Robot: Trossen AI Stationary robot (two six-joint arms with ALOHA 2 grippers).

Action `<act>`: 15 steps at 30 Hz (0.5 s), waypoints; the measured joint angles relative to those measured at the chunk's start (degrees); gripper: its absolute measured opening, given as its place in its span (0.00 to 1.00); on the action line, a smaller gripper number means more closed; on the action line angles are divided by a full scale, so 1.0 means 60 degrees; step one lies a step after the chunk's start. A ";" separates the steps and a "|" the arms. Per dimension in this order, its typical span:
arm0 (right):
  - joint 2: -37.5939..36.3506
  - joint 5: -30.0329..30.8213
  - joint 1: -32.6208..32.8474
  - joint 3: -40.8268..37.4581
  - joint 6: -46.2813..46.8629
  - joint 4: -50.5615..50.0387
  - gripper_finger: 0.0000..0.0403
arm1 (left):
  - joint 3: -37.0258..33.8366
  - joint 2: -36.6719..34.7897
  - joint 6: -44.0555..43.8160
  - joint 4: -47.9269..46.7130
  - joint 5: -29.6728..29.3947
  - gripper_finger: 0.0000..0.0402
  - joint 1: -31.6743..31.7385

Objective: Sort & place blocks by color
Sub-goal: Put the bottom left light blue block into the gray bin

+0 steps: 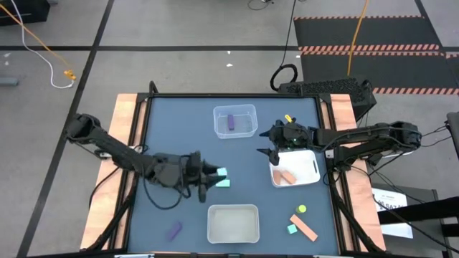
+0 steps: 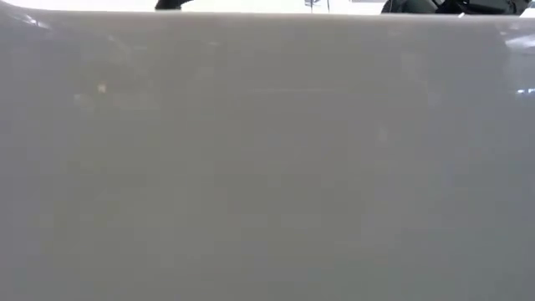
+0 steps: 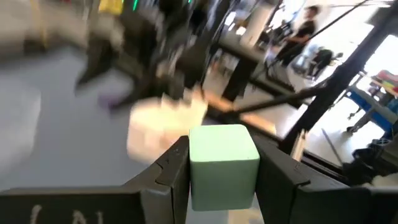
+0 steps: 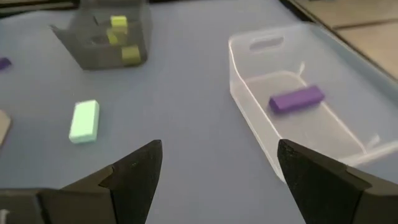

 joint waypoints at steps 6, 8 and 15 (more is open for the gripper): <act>0.0000 0.0000 0.0260 0.0000 -0.0128 0.0593 0.77 | 0.0002 0.0000 0.2842 0.1560 0.0586 0.33 0.0776; 0.0000 0.0000 0.0352 0.0000 -0.0124 0.0675 0.77 | 0.0002 0.0000 0.3426 0.1892 0.0787 0.33 0.0901; 0.0000 -0.0004 0.0630 0.0000 0.0767 0.1012 0.77 | 0.0003 0.0000 0.3451 0.1934 0.1908 0.33 0.1037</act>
